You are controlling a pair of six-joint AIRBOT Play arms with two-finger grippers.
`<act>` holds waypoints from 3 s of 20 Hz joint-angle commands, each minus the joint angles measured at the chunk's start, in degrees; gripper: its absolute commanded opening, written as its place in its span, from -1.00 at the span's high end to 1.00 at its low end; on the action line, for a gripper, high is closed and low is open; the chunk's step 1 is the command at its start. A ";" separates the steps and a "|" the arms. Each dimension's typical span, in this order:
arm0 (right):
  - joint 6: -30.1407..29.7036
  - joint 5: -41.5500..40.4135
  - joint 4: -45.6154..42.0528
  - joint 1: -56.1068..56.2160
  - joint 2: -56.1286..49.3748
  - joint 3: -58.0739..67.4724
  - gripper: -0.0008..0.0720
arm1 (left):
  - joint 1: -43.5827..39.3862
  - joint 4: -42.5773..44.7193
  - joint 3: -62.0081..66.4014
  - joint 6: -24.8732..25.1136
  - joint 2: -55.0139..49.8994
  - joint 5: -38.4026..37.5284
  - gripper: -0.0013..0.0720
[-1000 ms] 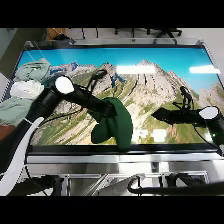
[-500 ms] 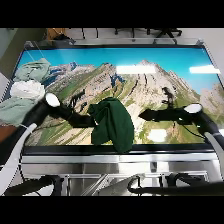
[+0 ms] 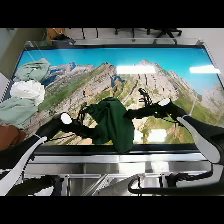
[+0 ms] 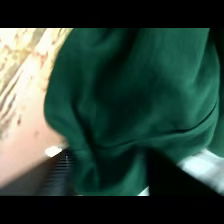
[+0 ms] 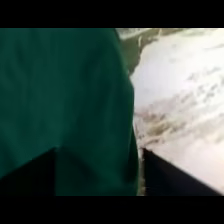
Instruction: Fold the shirts.
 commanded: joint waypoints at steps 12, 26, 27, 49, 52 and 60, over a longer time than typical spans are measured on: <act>0.24 10.67 1.64 -14.82 25.68 20.04 0.91 | 20.00 3.28 28.83 -1.73 24.70 -13.16 0.92; 3.32 20.90 7.26 -17.00 37.07 -0.59 0.91 | 11.69 2.89 7.41 -3.87 41.70 -7.56 0.91; 2.27 18.71 7.43 -15.69 36.00 -5.22 0.91 | 8.72 3.04 3.23 -4.13 39.85 -4.42 0.91; 7.78 9.49 -14.97 -26.58 19.08 -17.03 -0.77 | 17.70 3.04 13.11 2.95 0.59 -8.70 0.91; 7.76 6.27 -13.86 -21.00 14.80 -17.27 -0.77 | 17.70 3.06 13.11 2.95 0.59 -8.74 0.91; -1.75 7.93 1.84 -14.53 11.76 -14.88 0.91 | 17.70 1.64 13.25 2.95 1.90 -8.94 0.91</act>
